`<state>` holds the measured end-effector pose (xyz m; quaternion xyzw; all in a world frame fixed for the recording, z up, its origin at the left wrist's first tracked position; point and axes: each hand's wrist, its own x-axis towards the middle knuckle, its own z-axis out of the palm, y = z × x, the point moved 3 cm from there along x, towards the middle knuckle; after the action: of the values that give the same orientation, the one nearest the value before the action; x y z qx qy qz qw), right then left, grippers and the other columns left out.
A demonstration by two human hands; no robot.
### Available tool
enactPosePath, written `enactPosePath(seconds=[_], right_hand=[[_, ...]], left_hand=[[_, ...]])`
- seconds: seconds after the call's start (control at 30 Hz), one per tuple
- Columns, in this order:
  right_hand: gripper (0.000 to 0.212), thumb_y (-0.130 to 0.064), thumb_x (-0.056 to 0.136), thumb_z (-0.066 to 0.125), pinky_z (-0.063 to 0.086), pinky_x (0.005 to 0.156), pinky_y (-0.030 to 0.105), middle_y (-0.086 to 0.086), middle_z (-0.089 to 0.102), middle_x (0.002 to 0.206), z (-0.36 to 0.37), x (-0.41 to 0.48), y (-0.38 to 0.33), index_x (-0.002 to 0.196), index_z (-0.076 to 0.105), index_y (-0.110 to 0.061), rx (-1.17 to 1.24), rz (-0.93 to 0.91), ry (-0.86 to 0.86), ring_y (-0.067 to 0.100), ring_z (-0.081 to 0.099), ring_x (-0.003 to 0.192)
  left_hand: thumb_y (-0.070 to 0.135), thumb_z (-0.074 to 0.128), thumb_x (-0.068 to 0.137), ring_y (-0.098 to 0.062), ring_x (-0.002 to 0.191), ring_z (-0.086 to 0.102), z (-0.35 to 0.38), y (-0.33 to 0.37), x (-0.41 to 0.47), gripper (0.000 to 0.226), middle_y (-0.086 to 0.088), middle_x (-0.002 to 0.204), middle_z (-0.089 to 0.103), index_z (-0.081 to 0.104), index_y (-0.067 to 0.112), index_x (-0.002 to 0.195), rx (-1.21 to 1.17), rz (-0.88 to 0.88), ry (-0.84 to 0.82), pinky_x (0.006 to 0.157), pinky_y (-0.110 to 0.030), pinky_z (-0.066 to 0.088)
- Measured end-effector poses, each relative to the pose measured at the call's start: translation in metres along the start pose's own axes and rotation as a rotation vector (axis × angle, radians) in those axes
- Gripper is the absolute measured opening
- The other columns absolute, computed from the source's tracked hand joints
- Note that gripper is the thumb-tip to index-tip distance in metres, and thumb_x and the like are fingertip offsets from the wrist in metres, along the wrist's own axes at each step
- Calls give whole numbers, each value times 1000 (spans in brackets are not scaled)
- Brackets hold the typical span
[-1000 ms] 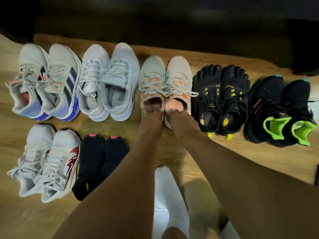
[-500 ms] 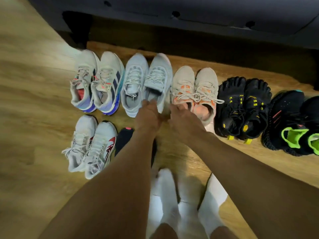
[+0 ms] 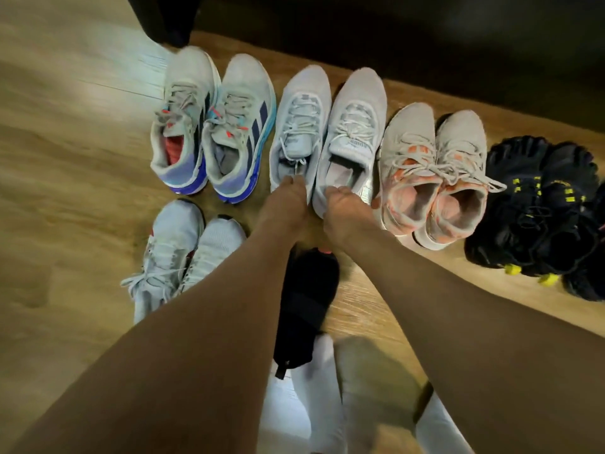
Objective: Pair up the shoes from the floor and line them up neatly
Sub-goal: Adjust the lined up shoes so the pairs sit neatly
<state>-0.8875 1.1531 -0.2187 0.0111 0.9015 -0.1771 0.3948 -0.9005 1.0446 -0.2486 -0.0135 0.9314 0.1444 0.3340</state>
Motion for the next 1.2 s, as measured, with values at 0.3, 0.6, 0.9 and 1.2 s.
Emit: enactPosePath(seconds=[0.3,0.6,0.9,1.2], right_hand=[[49,-17,88,55,43,94,40,14,47,133,-3,-22,-14,135,41,-9,-125,83,-66,35,50,121],[45,-26,94,46,47,83,41,12,46,131,-23,-46,-110,135,38,-12,-215,-207,115,34,53,113],[57,-7,91,47,43,94,43,19,35,143,17,23,-163,143,25,-1,-229,-361,-53,41,49,119],[51,-7,87,53,42,96,42,19,43,131,46,53,-176,134,36,-1,-205,-347,-29,40,49,119]], left_hand=[[23,57,91,-31,129,44,-3,-3,-30,56,-14,144,39,37,7,140,-257,8,-80,103,-35,35],[34,58,87,-32,119,51,-84,-74,-54,56,-14,135,44,41,13,136,-215,-187,210,95,-45,44],[24,50,92,-39,115,54,-73,-156,-23,42,-16,135,46,41,12,132,-246,-366,126,92,-44,45],[16,45,94,-39,110,56,-67,-168,-23,47,-21,127,56,34,10,139,-278,-363,320,86,-44,43]])
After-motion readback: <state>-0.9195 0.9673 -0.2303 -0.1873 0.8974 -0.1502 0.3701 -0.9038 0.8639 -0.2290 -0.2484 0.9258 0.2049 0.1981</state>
